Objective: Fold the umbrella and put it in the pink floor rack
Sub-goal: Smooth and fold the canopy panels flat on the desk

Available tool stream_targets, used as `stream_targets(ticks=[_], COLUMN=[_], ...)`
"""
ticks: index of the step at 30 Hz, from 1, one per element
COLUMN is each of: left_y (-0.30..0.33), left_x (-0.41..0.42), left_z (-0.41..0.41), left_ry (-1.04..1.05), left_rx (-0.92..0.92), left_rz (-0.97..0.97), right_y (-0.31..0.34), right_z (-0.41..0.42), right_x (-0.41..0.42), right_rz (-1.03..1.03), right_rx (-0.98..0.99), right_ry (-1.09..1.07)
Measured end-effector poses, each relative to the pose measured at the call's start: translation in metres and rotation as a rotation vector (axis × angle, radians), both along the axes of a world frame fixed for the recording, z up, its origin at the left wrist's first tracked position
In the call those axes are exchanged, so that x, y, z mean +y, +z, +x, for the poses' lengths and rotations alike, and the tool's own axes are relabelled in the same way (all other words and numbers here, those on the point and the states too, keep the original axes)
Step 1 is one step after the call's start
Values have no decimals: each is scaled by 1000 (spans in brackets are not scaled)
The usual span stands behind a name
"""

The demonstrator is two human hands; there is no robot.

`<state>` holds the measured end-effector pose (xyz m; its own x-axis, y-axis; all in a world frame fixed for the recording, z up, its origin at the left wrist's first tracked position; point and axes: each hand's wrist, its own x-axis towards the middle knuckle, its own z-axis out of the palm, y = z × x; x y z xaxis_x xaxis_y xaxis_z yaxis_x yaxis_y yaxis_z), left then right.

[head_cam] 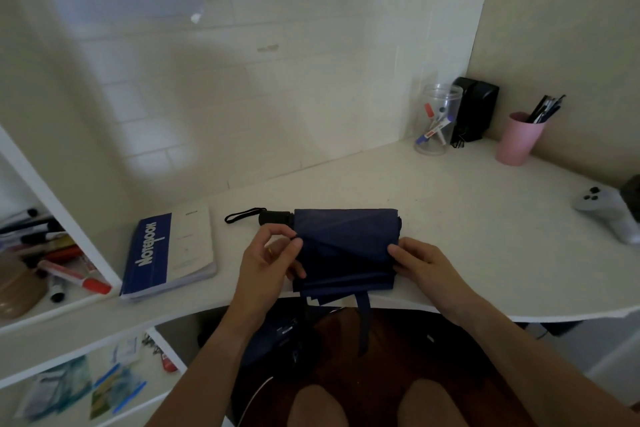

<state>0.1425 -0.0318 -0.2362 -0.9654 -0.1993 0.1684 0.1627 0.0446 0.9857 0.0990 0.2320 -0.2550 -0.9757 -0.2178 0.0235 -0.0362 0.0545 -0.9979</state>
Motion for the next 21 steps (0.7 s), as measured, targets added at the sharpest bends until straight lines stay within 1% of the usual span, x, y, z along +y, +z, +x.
stream_targets(ticks=[2, 6, 8, 10, 13, 16, 17, 19, 21], left_y=[1, -1, -2, -2, -2, 2, 5, 6, 3], left_x=[-1, -6, -6, -4, -4, -1, 2, 5, 4], left_z=[0, -1, 0, 3, 4, 4, 5, 4, 1], left_ry=[12, 22, 23, 18, 54, 36, 10, -10, 6], left_rx=[1, -143, -163, -131, -41, 39, 22, -85, -218], left_rz=[-10, 70, 20, -52, -91, -44, 2, 78, 36], right_y=[0, 2, 3, 3, 5, 5, 5, 4, 4], right_z=[0, 2, 3, 3, 2, 3, 3, 5, 5], right_x=[-1, -3, -4, -5, -6, -5, -4, -4, -3], right_rz=[-22, -38, -44, -36, -16, 0, 16, 72, 66], right_rx=[-20, -59, -70, -77, -67, -38, -24, 11, 34], right_ry=[-8, -26, -44, -56, -51, -45, -36, -22, -14])
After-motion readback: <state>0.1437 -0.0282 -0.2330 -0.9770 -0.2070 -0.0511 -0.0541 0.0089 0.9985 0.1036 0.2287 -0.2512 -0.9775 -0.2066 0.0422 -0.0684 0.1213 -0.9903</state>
